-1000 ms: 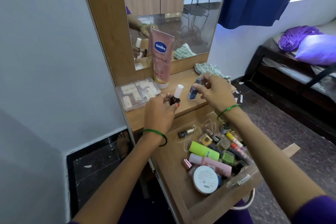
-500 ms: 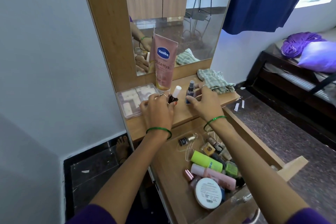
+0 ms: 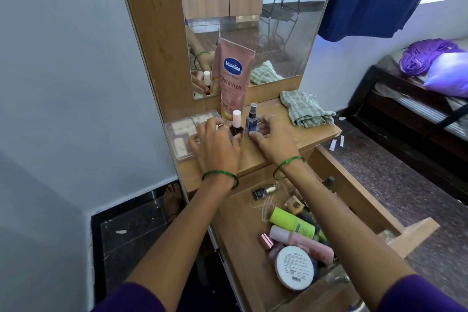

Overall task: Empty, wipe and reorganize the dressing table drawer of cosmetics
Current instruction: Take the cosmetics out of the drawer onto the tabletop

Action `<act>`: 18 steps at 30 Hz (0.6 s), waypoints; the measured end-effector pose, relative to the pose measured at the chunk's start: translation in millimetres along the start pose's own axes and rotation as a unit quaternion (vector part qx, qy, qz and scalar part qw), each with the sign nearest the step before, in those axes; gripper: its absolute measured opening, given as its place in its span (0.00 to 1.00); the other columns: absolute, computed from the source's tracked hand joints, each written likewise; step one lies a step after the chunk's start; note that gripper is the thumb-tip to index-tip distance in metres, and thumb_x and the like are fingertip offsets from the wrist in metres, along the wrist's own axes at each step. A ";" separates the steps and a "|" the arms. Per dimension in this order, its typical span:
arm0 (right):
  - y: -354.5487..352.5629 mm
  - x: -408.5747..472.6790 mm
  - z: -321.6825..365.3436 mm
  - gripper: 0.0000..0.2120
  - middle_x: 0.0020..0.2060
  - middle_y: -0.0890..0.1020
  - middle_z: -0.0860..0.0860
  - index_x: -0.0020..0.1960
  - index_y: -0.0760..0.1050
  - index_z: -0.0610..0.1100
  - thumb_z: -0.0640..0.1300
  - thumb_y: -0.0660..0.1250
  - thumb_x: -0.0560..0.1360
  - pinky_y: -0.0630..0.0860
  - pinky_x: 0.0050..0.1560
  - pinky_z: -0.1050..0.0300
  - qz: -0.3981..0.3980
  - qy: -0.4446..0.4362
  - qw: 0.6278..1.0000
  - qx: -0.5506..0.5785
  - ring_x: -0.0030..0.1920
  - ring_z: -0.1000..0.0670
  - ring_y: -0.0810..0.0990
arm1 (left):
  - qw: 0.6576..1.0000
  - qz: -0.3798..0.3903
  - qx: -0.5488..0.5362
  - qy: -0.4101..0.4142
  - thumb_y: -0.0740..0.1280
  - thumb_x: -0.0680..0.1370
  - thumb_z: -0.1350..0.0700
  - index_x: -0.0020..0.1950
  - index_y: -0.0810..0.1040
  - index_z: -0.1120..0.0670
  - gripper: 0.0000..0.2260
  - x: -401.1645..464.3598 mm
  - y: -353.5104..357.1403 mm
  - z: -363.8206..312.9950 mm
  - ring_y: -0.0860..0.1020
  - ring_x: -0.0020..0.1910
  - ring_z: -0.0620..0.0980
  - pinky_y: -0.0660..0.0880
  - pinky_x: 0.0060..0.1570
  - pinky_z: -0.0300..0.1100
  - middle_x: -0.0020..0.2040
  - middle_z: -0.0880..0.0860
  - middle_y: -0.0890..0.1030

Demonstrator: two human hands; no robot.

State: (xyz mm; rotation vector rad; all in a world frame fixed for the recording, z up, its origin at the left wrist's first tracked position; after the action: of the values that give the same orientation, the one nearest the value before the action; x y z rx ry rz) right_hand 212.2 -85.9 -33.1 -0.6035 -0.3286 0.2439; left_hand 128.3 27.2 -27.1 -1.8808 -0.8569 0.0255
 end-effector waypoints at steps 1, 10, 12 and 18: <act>2.4 0.8 -0.1 0.15 0.37 0.75 0.51 0.58 0.74 0.37 0.35 0.69 0.72 0.70 0.39 0.76 0.003 -0.004 1.000 -0.001 0.33 0.59 0.73 | 1.000 -0.001 -0.001 0.001 0.66 0.76 0.47 0.59 0.78 0.52 0.14 -0.2 0.3 -0.3 0.65 0.64 0.50 0.61 0.63 0.52 0.62 0.47 0.72; 6.4 3.3 0.7 0.12 0.37 0.77 0.50 0.55 0.73 0.37 0.34 0.68 0.72 0.70 0.38 0.75 0.016 -0.023 1.000 -0.011 0.32 0.60 0.72 | 1.000 -0.003 0.010 0.016 0.64 0.77 0.49 0.60 0.76 0.52 0.14 -0.5 4.2 -1.3 0.65 0.65 0.50 0.60 0.62 0.51 0.63 0.48 0.72; 3.3 0.5 2.2 0.12 0.38 0.77 0.49 0.55 0.73 0.38 0.35 0.69 0.72 0.71 0.39 0.75 0.032 -0.020 0.999 -0.002 0.33 0.56 0.74 | 1.000 -0.006 0.012 0.018 0.64 0.77 0.49 0.60 0.76 0.52 0.14 -0.8 3.5 -0.7 0.66 0.65 0.51 0.60 0.62 0.51 0.63 0.49 0.72; -42.4 -45.2 -3.2 0.09 0.40 0.76 0.53 0.52 0.75 0.42 0.36 0.69 0.73 0.70 0.41 0.78 0.031 -0.033 0.999 -0.019 0.38 0.58 0.75 | 0.997 -0.054 -0.033 0.039 0.67 0.74 0.49 0.58 0.75 0.54 0.15 -8.1 -5.0 -1.2 0.68 0.63 0.53 0.62 0.62 0.54 0.60 0.53 0.73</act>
State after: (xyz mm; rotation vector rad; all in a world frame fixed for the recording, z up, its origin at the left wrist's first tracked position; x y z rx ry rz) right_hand 177.2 -135.7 -21.0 -0.6449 -0.3782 0.3187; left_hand 119.9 22.8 -25.3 -1.8815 -0.9132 -0.1440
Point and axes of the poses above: each hand's wrist, its own x-axis towards the middle knuckle, its own y-axis out of the palm, z = x × y, the point moved 5 cm from there along x, towards the middle knuckle
